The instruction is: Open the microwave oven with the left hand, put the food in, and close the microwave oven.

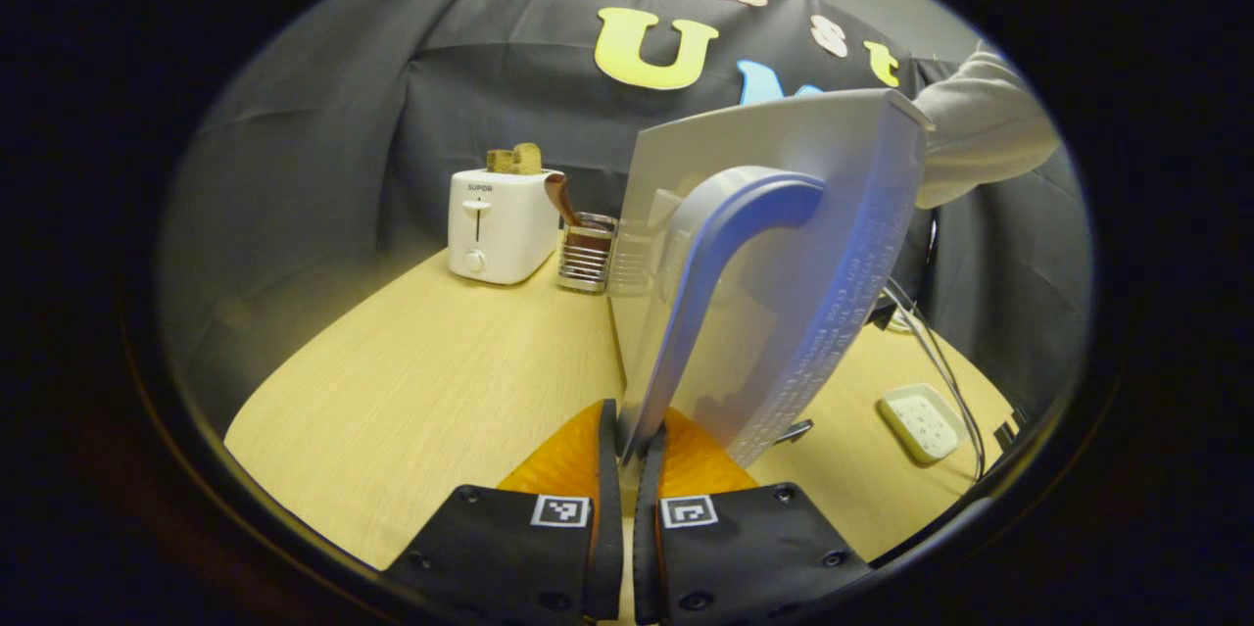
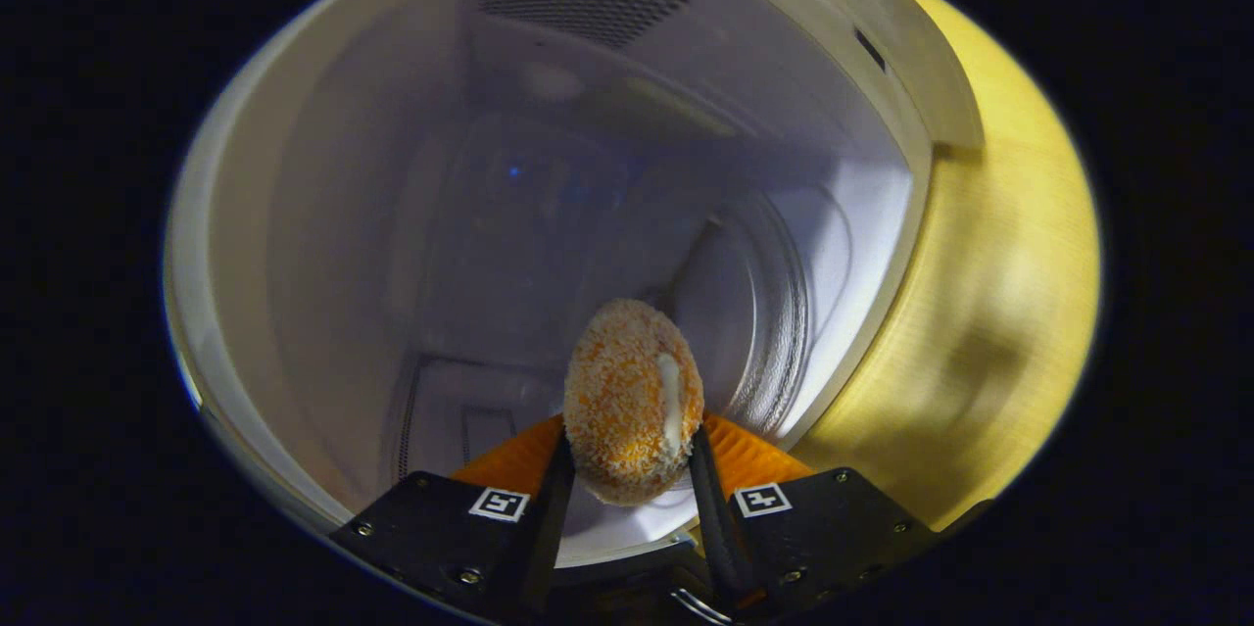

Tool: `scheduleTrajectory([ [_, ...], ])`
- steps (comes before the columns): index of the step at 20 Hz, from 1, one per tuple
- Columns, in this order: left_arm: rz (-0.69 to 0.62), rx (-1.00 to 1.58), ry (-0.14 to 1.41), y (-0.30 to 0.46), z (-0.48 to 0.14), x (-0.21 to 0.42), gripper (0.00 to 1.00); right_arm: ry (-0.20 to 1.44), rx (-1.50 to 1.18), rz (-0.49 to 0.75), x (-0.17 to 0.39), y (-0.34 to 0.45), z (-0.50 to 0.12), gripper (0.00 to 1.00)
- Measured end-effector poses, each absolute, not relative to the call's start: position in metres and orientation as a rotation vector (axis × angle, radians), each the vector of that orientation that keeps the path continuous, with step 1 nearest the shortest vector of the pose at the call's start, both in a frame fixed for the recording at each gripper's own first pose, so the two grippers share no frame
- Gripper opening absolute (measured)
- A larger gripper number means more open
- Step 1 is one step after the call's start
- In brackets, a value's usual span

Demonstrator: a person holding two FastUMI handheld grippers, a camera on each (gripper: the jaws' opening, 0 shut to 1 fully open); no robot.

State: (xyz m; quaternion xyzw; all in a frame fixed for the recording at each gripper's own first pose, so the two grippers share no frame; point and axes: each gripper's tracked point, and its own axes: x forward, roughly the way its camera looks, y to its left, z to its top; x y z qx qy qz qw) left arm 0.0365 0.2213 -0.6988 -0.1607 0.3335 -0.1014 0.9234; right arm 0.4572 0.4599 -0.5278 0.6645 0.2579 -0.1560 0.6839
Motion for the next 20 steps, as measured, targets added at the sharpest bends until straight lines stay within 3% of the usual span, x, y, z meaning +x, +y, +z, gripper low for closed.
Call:
scheduleTrajectory([
  [3,-0.212,-0.328,0.683,0.221,-0.7,0.038,0.13,0.586,1.531,-0.359,0.458,0.478,-0.55,0.63],
  [4,-0.213,-0.33,0.685,0.222,-0.7,0.039,0.13,0.592,1.534,-0.358,0.458,0.479,-0.551,0.7],
  [10,-0.21,-0.343,0.677,0.221,-0.699,0.037,0.13,0.642,1.591,-0.45,0.453,0.479,-0.556,0.75],
  [11,-0.211,-0.343,0.676,0.221,-0.699,0.037,0.13,0.657,1.578,-0.464,0.449,0.482,-0.557,0.81],
  [15,-0.214,-0.345,0.67,0.221,-0.7,0.037,0.13,0.677,1.49,-0.447,0.448,0.49,-0.562,0.83],
  [17,-0.214,-0.348,0.667,0.221,-0.7,0.038,0.13,0.693,1.475,-0.435,0.446,0.494,-0.564,0.93],
  [20,-0.218,-0.356,0.664,0.221,-0.699,0.037,0.13,0.706,1.463,-0.388,0.444,0.487,-0.56,0.93],
])
